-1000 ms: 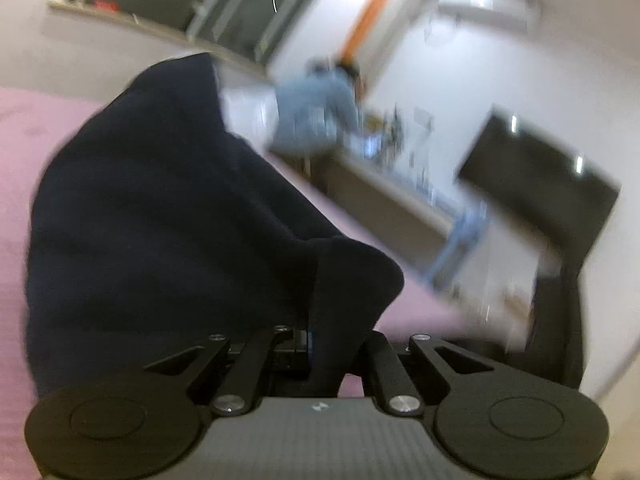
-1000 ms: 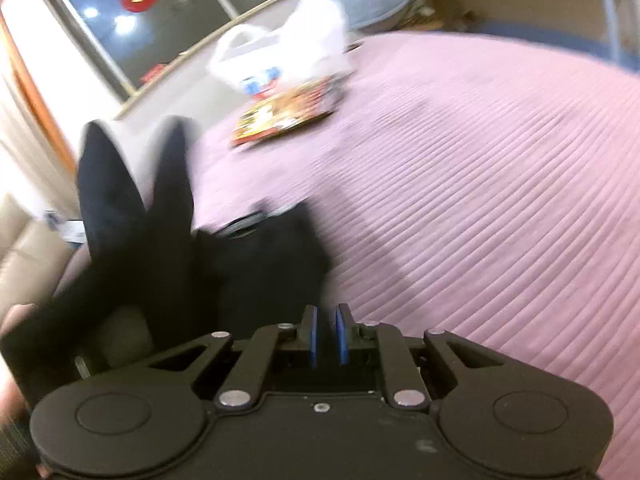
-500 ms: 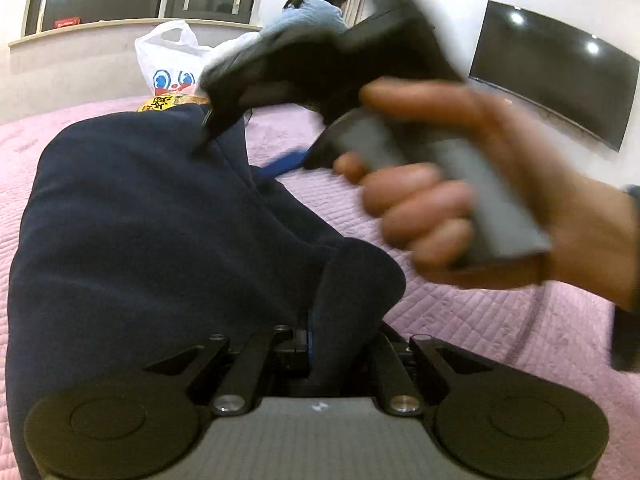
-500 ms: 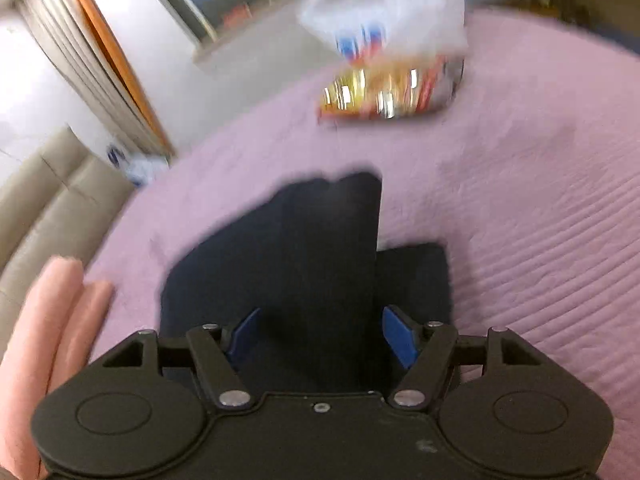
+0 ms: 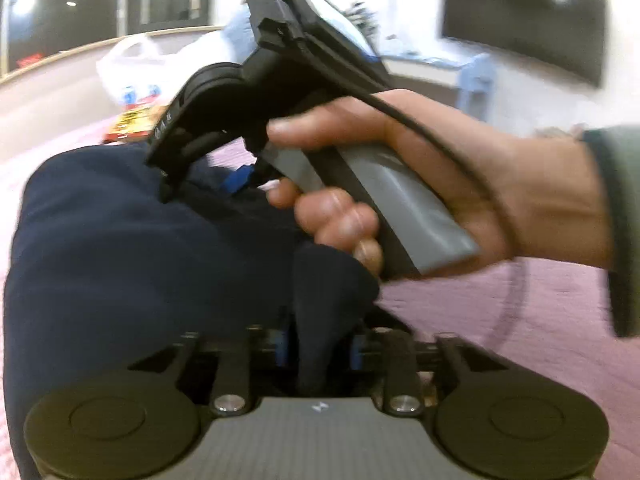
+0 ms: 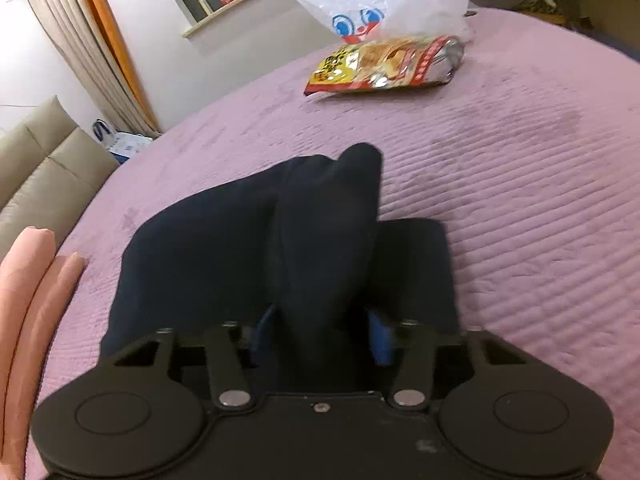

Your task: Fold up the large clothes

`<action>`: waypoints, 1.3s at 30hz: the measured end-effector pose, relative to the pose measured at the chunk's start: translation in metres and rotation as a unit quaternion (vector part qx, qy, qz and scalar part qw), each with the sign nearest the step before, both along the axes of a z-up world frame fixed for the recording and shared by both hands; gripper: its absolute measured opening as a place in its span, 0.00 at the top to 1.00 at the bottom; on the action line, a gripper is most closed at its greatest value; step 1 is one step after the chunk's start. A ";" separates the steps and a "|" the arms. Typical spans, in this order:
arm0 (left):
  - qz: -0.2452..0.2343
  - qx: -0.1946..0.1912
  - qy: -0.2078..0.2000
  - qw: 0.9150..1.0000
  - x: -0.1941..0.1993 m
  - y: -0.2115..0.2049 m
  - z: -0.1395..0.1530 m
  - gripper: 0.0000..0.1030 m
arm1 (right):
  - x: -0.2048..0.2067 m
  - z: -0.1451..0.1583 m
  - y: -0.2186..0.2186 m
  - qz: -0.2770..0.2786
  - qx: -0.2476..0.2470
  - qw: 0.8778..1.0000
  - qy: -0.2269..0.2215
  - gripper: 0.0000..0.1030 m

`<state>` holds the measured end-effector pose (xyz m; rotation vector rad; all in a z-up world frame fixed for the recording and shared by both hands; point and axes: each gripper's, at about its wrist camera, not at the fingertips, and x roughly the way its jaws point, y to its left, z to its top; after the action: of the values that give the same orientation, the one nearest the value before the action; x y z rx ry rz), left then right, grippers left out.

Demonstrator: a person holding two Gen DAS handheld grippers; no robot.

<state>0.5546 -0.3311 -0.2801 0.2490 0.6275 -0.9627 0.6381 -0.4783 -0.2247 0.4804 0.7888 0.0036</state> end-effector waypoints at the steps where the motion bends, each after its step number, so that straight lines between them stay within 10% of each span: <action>1: -0.015 -0.007 0.013 1.000 -0.005 0.010 0.005 0.66 | -0.011 0.008 -0.004 -0.011 -0.006 1.000 -0.005 0.27; 7: 0.010 -0.133 0.126 0.983 0.007 0.097 0.049 0.66 | -0.103 0.062 0.019 -0.001 -0.102 0.993 -0.066 0.37; 9: 0.064 -0.161 0.127 0.977 0.019 0.120 0.055 0.68 | -0.114 0.058 0.045 0.016 -0.121 0.991 -0.054 0.83; 15: 0.088 -0.121 0.155 0.976 0.051 0.126 0.004 0.89 | -0.101 -0.009 0.083 0.020 -0.212 0.975 0.058 1.00; 20: 0.105 -0.133 0.167 0.971 0.051 0.141 -0.008 0.95 | -0.100 -0.011 0.065 -0.002 -0.188 0.979 0.077 1.00; 23: 0.105 -0.132 0.164 0.972 0.067 0.131 -0.005 0.95 | -0.090 0.036 0.044 -0.007 -0.142 0.990 -0.010 0.99; 27: 0.107 -0.119 0.147 0.976 0.069 0.111 0.006 0.94 | -0.026 0.067 0.041 0.037 -0.131 0.986 -0.097 0.97; 31: 0.113 -0.130 0.152 0.973 0.056 0.116 0.008 0.94 | 0.052 0.040 0.059 0.104 -0.125 0.983 -0.088 0.96; 36: 0.108 -0.152 0.174 0.967 0.060 0.124 0.007 0.94 | 0.097 -0.038 0.075 0.109 -0.311 0.942 -0.065 1.00; 39: 0.102 -0.145 0.174 0.969 0.055 0.129 0.012 0.94 | 0.101 -0.032 0.063 0.059 -0.300 0.951 -0.052 1.00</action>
<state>0.6092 -0.2020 -0.2683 -0.2464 0.8047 -0.8905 0.7389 -0.4157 -0.2571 -0.1445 0.6729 -0.0979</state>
